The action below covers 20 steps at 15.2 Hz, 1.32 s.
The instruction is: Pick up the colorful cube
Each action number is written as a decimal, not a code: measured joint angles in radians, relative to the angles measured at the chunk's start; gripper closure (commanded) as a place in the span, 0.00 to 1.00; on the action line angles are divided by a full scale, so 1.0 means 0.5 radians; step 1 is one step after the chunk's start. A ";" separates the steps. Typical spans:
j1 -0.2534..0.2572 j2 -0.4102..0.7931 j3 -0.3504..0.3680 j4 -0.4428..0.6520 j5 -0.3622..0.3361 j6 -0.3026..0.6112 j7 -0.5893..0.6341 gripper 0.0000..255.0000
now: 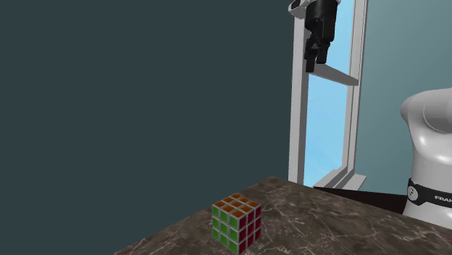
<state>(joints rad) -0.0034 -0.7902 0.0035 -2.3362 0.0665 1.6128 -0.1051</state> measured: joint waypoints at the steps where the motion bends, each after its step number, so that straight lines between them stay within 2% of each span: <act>1: 0.000 0.000 0.000 0.000 0.000 0.000 0.000 0.00; 5: 0.028 0.073 0.117 -0.073 0.061 0.137 0.125 0.00; 12: 0.084 0.349 0.379 -0.168 0.168 0.491 0.403 0.00; 20: 0.106 0.818 0.663 -0.079 0.180 0.849 0.740 0.00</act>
<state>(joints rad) 0.0498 -0.3810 0.3349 -2.3755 0.1565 2.0371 0.2650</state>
